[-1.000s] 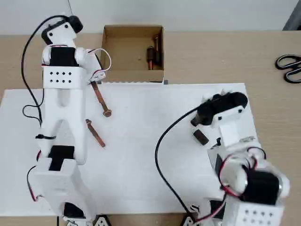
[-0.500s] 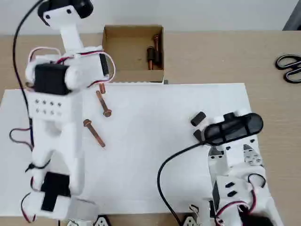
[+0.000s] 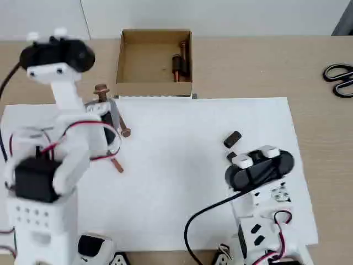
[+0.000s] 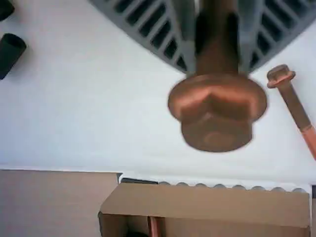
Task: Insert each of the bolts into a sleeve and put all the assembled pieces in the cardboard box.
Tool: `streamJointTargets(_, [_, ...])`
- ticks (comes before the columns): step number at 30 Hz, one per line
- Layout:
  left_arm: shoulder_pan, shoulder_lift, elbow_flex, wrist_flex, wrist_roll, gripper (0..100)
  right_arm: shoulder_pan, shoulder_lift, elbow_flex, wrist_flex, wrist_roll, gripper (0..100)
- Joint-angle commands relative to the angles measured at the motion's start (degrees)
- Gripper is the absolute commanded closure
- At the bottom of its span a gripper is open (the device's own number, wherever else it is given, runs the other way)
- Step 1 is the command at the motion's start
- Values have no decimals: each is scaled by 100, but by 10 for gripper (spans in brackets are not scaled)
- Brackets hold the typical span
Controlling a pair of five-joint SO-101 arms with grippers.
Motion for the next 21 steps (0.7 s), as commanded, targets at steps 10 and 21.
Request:
streamJointTargets(10, [26, -3771, 4488, -2734, 624, 995, -1552, -13, 1222, -1367, -879, 995])
streamJointTargets(21, [97, -6066, 6738, -3648, 1398, 995, -2607, -13, 2224, -2264, -879, 995])
